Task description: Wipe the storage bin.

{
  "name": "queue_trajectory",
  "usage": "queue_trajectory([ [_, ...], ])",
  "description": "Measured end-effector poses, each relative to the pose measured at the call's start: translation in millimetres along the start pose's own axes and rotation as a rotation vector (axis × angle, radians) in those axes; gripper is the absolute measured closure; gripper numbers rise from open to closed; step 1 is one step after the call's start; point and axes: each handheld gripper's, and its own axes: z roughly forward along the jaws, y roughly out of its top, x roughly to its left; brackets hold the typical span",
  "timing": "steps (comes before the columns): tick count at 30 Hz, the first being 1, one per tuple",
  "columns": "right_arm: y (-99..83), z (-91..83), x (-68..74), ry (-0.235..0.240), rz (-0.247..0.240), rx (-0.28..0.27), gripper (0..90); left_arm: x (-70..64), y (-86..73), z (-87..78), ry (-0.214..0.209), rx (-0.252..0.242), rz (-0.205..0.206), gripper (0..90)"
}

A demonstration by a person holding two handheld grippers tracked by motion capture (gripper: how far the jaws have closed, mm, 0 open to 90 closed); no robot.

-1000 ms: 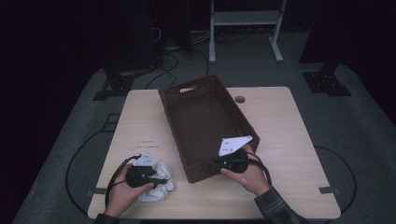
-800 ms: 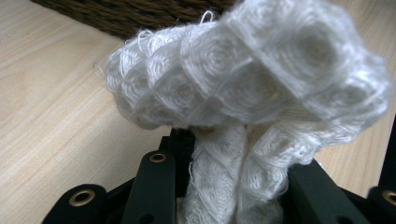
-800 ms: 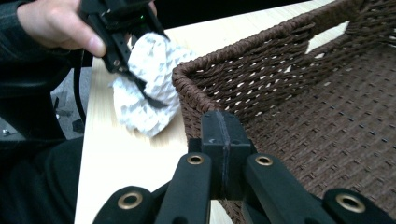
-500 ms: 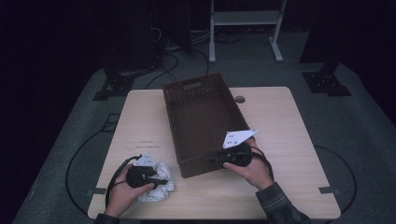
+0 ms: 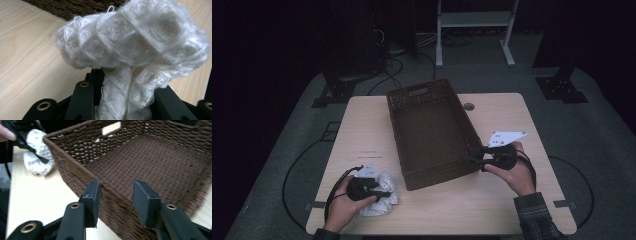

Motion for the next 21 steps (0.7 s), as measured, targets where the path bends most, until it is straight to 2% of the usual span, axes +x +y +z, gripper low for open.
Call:
queue_trajectory([
  [2,-2.6,0.2,-4.5,-0.014,-0.002,0.009,54.1,0.1,0.0,0.0,-0.001,0.0,0.0,67.5],
  [10,-6.6,11.5,-12.8,-0.009,-0.02,0.038,50.3,-0.1,0.1,0.5,0.0,0.004,0.0,67.4],
  [21,-8.1,13.0,-5.1,0.021,-0.005,0.032,57.2,0.0,0.2,-1.1,0.004,0.003,0.002,67.3],
])
